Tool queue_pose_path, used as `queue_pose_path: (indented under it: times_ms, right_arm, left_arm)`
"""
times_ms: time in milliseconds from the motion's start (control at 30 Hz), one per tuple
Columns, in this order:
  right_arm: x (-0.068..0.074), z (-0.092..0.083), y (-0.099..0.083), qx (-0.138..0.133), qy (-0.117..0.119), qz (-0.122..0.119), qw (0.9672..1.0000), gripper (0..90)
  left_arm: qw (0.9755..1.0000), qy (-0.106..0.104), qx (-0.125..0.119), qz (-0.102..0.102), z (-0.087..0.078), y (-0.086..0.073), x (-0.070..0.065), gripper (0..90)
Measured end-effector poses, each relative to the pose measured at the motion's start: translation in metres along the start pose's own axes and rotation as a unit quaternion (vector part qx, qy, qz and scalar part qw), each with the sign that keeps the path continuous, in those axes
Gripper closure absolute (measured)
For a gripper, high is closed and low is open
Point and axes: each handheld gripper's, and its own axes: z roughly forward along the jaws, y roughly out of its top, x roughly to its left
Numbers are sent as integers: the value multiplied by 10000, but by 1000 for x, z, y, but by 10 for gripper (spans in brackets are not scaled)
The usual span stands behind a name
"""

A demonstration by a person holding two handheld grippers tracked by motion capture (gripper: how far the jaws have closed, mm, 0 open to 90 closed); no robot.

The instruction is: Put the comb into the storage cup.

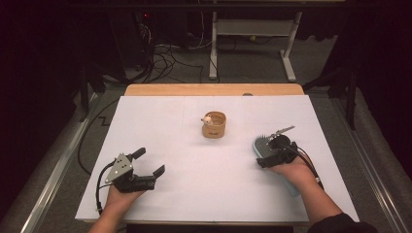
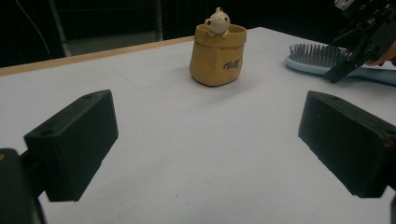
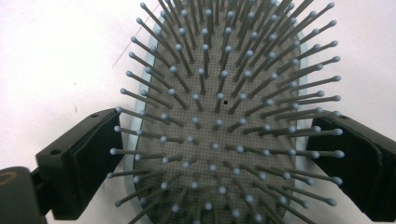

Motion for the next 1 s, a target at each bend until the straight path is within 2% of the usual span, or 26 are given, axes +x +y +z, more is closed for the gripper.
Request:
queue_pose_path:
  times_ms: [700,1000]
  right_arm:
    - [1,-1,6,188,18,-68,9998,132]
    - [1,-2,7,182,3,-26,9998,178]
  left_arm:
    - [10000,14,-32,-28,0,0,1,54]
    - [10000,34,-35,-46,-1,0,1,55]
